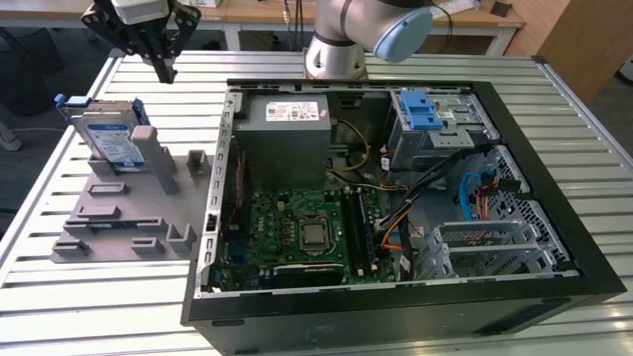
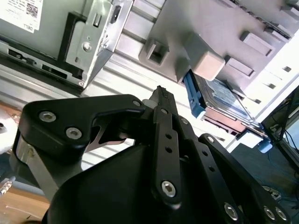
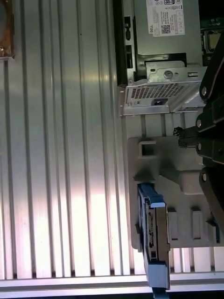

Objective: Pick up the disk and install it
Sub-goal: 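Reach for the disk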

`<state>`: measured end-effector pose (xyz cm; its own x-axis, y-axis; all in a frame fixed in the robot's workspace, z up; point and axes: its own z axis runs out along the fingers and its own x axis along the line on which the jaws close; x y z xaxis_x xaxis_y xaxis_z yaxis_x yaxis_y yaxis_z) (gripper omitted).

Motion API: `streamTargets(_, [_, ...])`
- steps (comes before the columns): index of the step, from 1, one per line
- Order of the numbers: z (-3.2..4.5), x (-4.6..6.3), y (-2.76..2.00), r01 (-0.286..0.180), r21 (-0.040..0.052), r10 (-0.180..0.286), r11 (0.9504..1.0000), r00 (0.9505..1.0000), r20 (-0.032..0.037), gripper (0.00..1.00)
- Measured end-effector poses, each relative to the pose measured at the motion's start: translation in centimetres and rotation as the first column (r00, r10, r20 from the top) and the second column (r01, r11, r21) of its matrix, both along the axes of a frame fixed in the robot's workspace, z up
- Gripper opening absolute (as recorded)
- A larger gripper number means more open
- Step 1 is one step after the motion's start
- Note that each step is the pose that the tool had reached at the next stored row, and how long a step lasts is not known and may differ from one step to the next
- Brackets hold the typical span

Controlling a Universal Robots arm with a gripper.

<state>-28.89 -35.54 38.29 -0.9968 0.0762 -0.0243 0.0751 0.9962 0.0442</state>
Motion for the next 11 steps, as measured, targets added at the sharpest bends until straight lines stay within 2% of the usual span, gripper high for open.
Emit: streamTargets(11, [-0.29,-2.7,0.90,0.000,0.0001,0.000,1.0000,1.0000,-0.0010,0.11])
